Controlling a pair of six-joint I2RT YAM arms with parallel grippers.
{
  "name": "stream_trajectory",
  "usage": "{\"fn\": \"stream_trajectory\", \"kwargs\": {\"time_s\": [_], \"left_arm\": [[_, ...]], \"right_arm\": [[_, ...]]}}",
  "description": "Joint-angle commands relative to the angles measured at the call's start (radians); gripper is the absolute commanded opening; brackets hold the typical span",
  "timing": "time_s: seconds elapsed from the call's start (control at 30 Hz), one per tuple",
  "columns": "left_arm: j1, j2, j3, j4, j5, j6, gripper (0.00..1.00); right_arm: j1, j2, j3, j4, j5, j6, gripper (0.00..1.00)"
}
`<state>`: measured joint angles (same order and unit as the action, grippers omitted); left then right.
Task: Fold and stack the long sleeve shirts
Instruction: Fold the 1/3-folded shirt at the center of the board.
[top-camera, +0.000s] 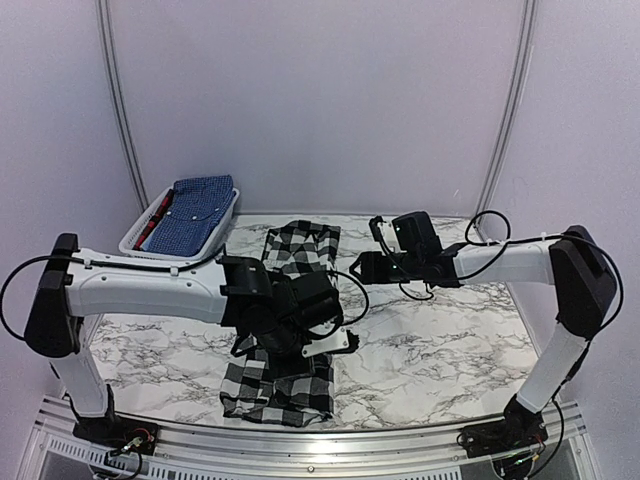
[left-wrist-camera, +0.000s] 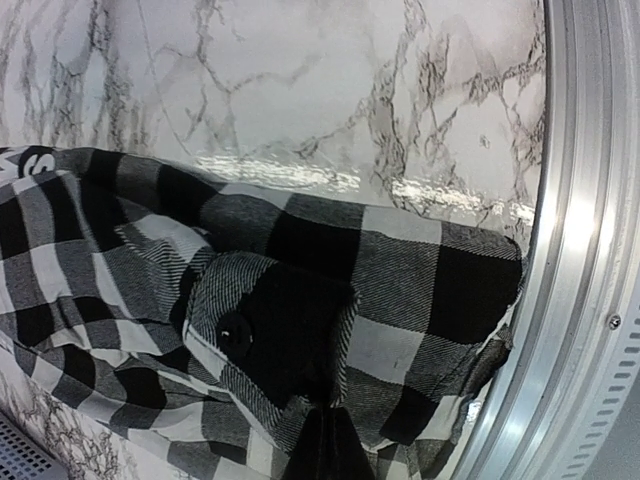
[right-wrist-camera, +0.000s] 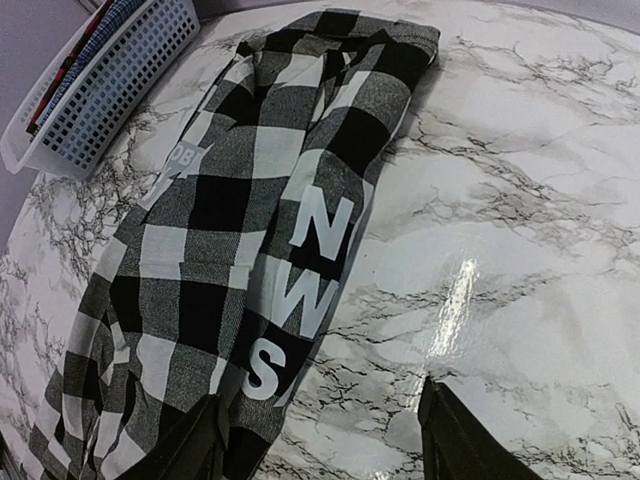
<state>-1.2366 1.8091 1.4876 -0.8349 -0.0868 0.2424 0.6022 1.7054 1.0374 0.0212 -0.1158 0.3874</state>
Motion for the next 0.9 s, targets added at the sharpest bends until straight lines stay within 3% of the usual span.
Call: {"fn": "stream_trajectory", "kwargs": {"time_s": [0.0, 0.2, 0.37, 0.47, 0.67, 0.77, 0.87], "left_arm": [[-0.023, 0.061, -0.033, -0.003, 0.025, -0.033, 0.0], [-0.039, 0.099, -0.05, 0.025, 0.014, -0.076, 0.0], [-0.037, 0.062, -0.055, 0.099, 0.036, -0.12, 0.49], [-0.02, -0.008, -0.059, 0.149, 0.065, -0.149, 0.65], [0.146, -0.192, -0.149, 0.314, 0.145, -0.287, 0.65], [0.224, -0.214, -0.182, 0.363, 0.155, -0.356, 0.57], [0.26, -0.183, -0.223, 0.421, 0.224, -0.41, 0.45]], "right_arm": [[-0.005, 0.008, 0.044, -0.012, -0.018, -0.017, 0.61], [-0.005, 0.016, 0.042, -0.017, -0.016, -0.028, 0.61], [-0.005, 0.012, 0.043, -0.016, -0.01, -0.033, 0.62], [-0.003, 0.01, 0.053, -0.053, -0.012, -0.043, 0.62], [0.069, 0.01, 0.074, -0.078, -0.012, -0.049, 0.62], [0.122, 0.018, 0.077, -0.073, -0.004, -0.03, 0.6], [0.154, 0.035, 0.068, -0.031, -0.047, 0.016, 0.49]]}}
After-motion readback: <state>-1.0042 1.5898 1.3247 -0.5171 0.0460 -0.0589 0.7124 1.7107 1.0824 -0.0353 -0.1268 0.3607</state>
